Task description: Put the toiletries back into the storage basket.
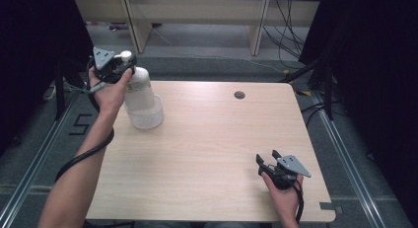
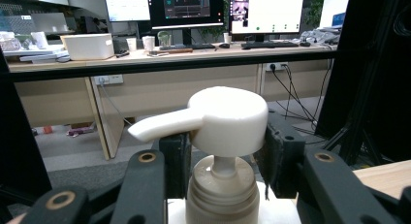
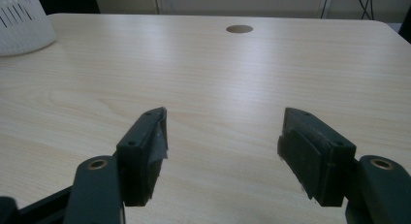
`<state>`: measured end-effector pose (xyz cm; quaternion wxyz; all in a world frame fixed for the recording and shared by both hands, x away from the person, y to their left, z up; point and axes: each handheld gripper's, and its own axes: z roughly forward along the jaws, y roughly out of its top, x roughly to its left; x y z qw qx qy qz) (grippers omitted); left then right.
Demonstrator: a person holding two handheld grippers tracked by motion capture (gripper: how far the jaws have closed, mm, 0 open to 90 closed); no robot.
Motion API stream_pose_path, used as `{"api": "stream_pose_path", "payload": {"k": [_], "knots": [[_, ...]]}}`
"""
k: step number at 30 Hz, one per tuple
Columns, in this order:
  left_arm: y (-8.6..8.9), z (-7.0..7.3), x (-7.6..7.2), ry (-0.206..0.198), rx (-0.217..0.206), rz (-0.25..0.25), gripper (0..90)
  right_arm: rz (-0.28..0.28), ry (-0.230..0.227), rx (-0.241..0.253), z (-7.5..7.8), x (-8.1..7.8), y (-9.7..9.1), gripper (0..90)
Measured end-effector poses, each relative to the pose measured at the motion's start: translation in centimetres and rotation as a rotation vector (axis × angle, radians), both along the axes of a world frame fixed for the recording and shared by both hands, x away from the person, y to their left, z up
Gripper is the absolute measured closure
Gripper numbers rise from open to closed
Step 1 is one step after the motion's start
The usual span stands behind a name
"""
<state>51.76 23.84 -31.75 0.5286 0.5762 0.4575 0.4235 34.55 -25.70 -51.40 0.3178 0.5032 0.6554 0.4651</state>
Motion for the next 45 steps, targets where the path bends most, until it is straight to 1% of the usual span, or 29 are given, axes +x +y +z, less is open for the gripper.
{"api": "stream_pose_path", "payload": {"k": [3, 4, 8, 9, 13, 27, 28, 29, 32, 36, 39, 45], "knots": [[0.0, -0.3, 0.0, 0.006, -0.002, 0.002, 59.1, 0.001, -0.001, -0.003, 0.0, 0.0, 0.0, 34.8], [0.0, -0.4, 0.0, 0.009, -0.002, 0.002, 59.1, 0.007, 0.009, 0.007, 0.1, -0.1, 0.0, 34.8], [0.0, -0.8, 0.1, 0.017, 0.001, 0.001, 59.1, 0.012, -0.003, 0.01, 0.1, -0.1, 0.0, 34.8], [0.0, -0.9, 0.1, 0.02, 0.003, 0.002, 59.1, 0.019, 0.006, 0.028, 0.0, -0.1, 0.0, 34.8], [-0.1, -1.2, 0.1, 0.026, 0.006, 0.001, 59.1, 0.016, 0.004, 0.032, 0.0, -0.1, 0.0, 34.8], [-0.2, -2.4, 0.3, 0.049, 0.009, 0.001, 59.1, 0.02, 0.005, 0.026, 0.0, 0.0, 0.0, 34.8], [-0.2, -2.4, 0.3, 0.049, 0.009, 0.001, 59.1, 0.02, 0.015, 0.035, 0.1, -0.1, 0.1, 34.8], [-0.2, -2.6, 0.3, 0.053, 0.009, 0.001, 59.1, 0.019, 0.005, 0.027, 0.0, -0.1, 0.0, 34.8], [-0.2, -2.8, 0.3, 0.057, 0.009, 0.001, 59.0, 0.019, 0.005, 0.028, 0.0, -0.1, 0.0, 34.8], [-0.3, -3.1, 0.4, 0.062, 0.009, 0.0, 59.0, 0.018, -0.009, 0.03, 0.0, 0.0, 0.0, 34.8], [-0.5, -3.2, 0.4, 0.065, 0.009, -0.003, 59.0, 0.018, -0.003, 0.034, 0.0, 0.0, 0.1, 34.8], [-0.5, -3.6, 0.5, 0.072, 0.006, -0.005, 59.0, 0.015, -0.006, 0.035, 0.0, 0.0, 0.1, 34.8]]}}
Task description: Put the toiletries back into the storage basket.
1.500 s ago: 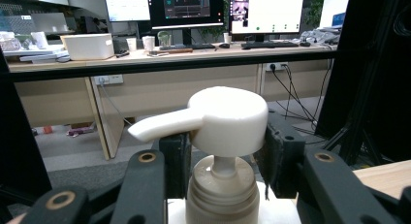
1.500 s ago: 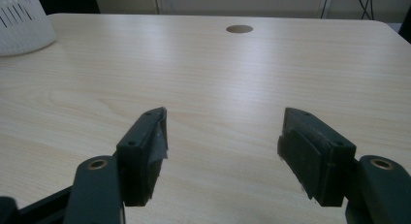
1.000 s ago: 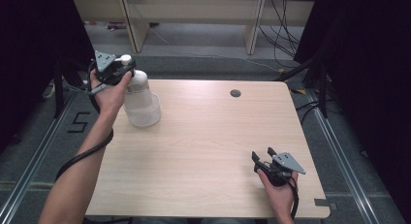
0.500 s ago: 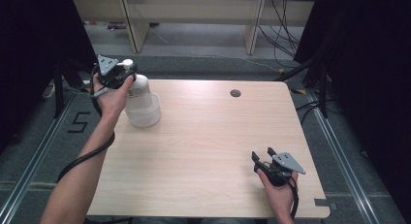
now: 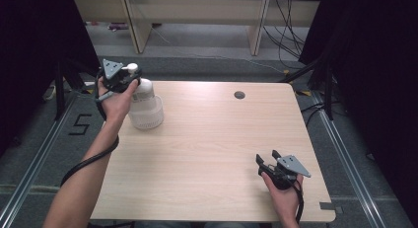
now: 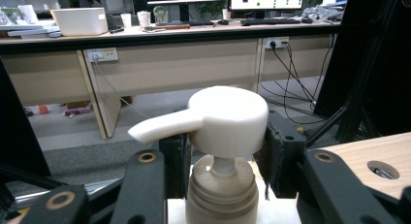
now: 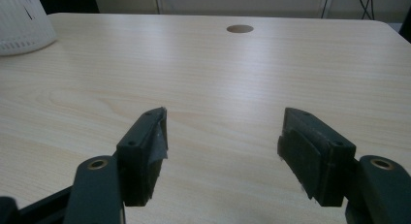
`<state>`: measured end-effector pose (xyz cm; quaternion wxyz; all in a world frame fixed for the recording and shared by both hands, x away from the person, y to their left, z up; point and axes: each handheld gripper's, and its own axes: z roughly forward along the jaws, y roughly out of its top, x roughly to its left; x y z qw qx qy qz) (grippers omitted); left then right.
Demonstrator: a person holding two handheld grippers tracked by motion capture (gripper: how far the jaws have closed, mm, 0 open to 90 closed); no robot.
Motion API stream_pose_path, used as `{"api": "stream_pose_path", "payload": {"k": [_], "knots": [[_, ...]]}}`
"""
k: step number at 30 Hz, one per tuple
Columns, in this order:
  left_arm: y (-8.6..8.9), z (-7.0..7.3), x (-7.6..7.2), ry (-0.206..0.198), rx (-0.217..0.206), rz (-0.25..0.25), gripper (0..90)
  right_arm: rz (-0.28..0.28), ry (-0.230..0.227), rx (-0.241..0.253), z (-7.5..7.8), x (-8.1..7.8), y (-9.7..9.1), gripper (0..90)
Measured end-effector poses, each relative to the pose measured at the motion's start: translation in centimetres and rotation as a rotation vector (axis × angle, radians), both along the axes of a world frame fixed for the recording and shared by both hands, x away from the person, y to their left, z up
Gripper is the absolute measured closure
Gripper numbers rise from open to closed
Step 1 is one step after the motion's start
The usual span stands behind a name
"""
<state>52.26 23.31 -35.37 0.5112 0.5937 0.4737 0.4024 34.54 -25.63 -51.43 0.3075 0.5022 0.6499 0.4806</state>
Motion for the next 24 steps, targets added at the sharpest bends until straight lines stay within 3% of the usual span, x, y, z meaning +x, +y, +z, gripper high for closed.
{"api": "stream_pose_path", "payload": {"k": [24], "knots": [[0.0, -1.5, 0.2, 0.017, -0.012, -0.011, 59.0, 0.005, -0.002, -0.006, 0.0, 0.0, -0.1, 34.8]]}}
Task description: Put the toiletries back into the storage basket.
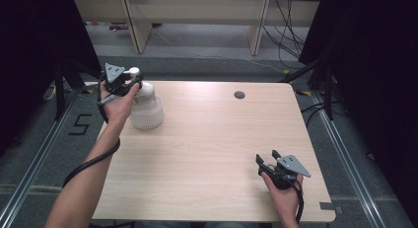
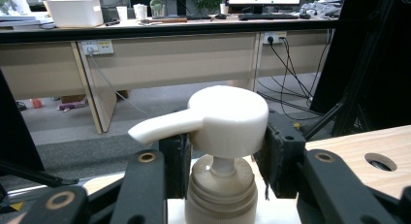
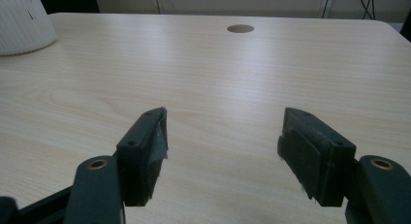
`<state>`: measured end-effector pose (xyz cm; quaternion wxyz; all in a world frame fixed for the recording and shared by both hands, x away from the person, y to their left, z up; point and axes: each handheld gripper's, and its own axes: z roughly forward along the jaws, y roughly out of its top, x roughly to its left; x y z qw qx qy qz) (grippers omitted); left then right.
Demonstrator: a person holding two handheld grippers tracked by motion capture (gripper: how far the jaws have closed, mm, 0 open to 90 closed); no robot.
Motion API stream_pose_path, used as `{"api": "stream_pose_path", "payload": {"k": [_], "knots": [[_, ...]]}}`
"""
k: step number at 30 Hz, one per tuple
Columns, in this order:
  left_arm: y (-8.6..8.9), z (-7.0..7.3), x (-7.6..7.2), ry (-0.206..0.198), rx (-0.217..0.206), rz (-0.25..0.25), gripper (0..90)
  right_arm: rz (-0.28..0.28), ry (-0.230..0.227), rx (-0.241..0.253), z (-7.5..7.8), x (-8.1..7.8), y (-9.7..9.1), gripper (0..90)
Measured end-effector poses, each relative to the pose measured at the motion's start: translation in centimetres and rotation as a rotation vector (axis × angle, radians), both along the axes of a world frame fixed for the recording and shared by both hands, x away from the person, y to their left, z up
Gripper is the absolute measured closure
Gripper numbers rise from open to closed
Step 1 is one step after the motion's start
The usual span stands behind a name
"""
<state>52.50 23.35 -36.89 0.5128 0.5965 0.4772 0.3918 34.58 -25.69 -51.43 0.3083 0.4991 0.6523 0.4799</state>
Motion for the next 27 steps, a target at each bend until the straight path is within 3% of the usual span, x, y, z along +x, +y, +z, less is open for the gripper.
{"api": "stream_pose_path", "payload": {"k": [15, 19, 21, 22, 23, 24, 27], "knots": [[0.29, -0.29, -0.28, -0.014, -0.002, 0.002, 58.6, 0.004, 0.009, 0.01, 0.04, -0.07, 0.09, 34.7], [0.33, -0.33, -0.3, -0.016, 0.009, 0.003, 58.3, -0.008, -0.022, -0.023, -0.03, 0.01, 0.04, 34.7], [0.32, -0.32, -0.3, -0.014, 0.011, 0.003, 58.2, -0.009, -0.016, -0.019, 0.0, -0.02, 0.04, 34.7], [0.38, -0.3, -0.28, -0.007, 0.009, 0.002, 57.7, 0.001, 0.007, 0.005, 0.06, -0.1, 0.14, 34.7], [0.42, -0.29, -0.25, -0.003, 0.007, 0.002, 57.1, -0.001, 0.004, -0.009, 0.09, -0.12, 0.04, 34.7], [0.42, -0.29, -0.25, -0.003, 0.007, 0.002, 55.6, -0.01, 0.017, 0.02, 0.07, -0.23, 0.27, 34.7], [0.45, -0.26, -0.27, -0.001, -0.009, 0.001, 50.9, 0.007, 0.011, 0.015, 0.03, -0.08, 0.17, 34.6]]}}
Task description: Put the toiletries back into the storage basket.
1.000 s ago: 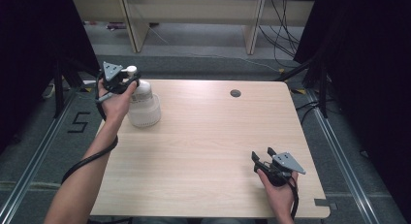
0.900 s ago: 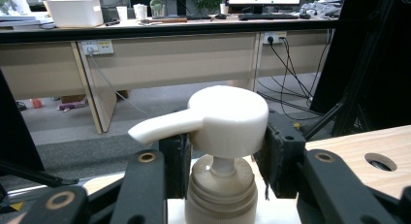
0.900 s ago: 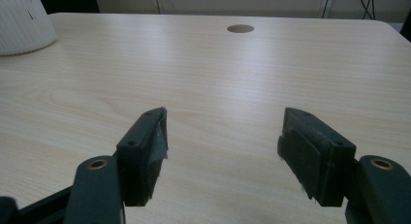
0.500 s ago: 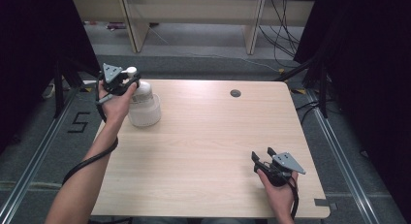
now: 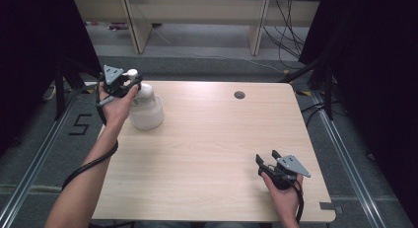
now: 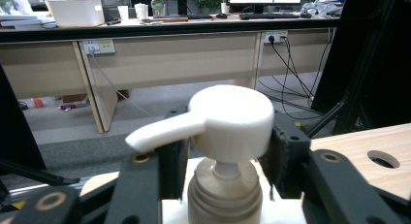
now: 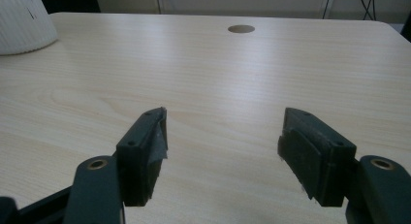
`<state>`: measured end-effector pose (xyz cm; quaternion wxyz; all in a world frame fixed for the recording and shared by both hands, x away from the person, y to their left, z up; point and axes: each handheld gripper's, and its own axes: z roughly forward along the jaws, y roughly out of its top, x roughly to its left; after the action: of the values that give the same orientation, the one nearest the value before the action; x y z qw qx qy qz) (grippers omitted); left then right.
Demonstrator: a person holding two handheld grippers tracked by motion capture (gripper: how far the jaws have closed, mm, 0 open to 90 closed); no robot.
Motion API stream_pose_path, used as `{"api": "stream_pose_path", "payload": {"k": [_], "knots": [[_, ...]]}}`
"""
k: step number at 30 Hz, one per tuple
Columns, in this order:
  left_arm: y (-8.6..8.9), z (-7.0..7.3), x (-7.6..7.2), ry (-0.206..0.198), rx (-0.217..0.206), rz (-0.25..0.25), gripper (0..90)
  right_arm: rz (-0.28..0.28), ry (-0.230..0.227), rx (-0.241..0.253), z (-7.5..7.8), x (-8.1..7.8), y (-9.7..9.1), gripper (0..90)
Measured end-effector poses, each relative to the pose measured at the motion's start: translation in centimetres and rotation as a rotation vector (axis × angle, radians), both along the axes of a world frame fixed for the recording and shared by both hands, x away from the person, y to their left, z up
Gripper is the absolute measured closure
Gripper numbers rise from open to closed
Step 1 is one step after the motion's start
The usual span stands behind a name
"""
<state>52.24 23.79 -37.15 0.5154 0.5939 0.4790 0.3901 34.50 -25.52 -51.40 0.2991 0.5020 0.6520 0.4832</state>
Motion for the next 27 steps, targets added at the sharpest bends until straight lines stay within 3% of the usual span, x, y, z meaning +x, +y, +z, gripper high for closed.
{"api": "stream_pose_path", "payload": {"k": [6, 7, 9, 12, 27], "knots": [[-0.1, 0.1, -0.2, 0.009, -0.009, 0.006, 41.5, 0.001, -0.003, -0.004, 0.0, 0.0, 0.0, 34.6], [-0.1, 0.2, -0.4, 0.01, -0.006, 0.008, 40.5, -0.007, -0.011, -0.029, 0.1, 0.0, -0.1, 34.6], [-0.1, 0.2, -0.5, 0.011, -0.004, 0.006, 39.4, -0.018, 0.011, 0.012, 0.0, -0.2, 0.1, 34.5], [0.0, 0.3, -0.6, 0.014, -0.004, 0.005, 38.6, 0.002, -0.005, -0.008, 0.0, 0.0, -0.1, 34.5], [0.1, 0.6, -2.1, 0.036, 0.003, -0.011, 37.4, -0.005, -0.008, -0.013, 0.0, 0.1, -0.2, 34.2]]}}
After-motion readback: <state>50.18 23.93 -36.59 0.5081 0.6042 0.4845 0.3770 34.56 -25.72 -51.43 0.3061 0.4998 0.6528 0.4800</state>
